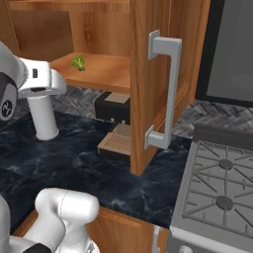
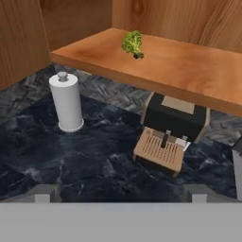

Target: Pick the broccolis from the cabinet and place them in one bowl. Pick the banana from the sink and place it in the other bowl.

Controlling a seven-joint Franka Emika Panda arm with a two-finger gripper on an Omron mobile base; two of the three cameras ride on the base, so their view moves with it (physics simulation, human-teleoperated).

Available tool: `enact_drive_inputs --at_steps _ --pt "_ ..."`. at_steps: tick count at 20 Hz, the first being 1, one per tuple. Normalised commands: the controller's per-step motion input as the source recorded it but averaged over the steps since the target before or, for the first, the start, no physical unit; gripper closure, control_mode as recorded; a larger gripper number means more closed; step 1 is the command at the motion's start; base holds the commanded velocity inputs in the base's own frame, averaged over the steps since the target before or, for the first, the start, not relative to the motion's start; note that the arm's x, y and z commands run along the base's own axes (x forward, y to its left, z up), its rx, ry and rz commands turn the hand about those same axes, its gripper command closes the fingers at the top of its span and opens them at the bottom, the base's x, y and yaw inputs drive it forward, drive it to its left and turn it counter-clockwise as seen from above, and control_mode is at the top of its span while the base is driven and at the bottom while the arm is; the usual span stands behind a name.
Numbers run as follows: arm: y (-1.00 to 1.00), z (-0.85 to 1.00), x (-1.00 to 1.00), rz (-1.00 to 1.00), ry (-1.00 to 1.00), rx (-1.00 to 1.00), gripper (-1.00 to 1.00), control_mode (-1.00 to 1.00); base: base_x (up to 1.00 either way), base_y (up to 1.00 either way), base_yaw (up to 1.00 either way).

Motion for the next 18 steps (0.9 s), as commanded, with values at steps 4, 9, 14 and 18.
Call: enact_drive_inputs --at_steps 4,9,14,18 --pt "0.13 0.0 0.49 -0.09 -0.16 0.15 -1.0 -1.0 0.0 0.0 0.0" --pt "0.0 0.01 0.43 -0.06 -0.06 0.23 -1.0 -1.0 0.0 0.0 0.0" --pt "-0.01 0.22 0.46 0.0 -0.01 0.01 -1.0 -1.0 0.0 0.0 0.0" --pt "0.01 0.23 0.48 0.06 0.0 -0.09 -1.0 -1.0 0.0 0.0 0.0"
